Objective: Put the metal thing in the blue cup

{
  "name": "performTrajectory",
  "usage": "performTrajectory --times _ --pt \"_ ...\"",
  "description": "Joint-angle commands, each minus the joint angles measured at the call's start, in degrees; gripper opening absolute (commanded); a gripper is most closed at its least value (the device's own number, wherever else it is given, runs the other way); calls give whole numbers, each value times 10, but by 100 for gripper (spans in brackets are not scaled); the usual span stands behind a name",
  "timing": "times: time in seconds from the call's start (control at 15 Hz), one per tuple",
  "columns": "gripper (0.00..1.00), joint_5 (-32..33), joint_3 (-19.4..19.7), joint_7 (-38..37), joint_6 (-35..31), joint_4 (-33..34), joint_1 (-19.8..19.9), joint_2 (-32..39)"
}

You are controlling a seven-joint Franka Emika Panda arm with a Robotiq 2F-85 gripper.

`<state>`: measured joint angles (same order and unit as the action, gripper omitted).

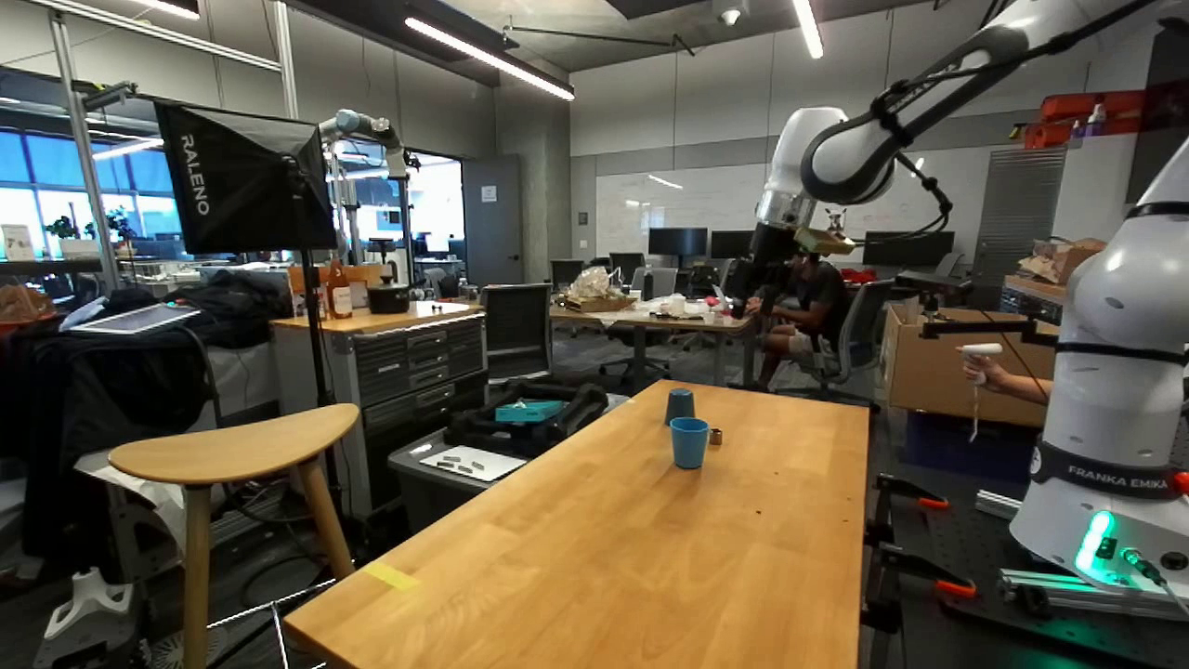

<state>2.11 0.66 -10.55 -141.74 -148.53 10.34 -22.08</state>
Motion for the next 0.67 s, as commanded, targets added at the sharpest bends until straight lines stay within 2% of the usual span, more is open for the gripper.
performTrajectory --times 0.0,0.2,0.27,0.33,0.47,0.53,0.6 --pt "100 79 5 -88 -44 72 65 148" --pt "100 138 31 -172 -15 146 77 257" --pt "100 109 42 -118 -33 76 55 178" --pt "100 112 51 -123 -35 90 52 204" --pt "100 112 56 -122 -36 90 48 211" --pt "100 119 52 -140 -20 106 40 232" --pt "100 136 49 -190 -13 136 33 276"
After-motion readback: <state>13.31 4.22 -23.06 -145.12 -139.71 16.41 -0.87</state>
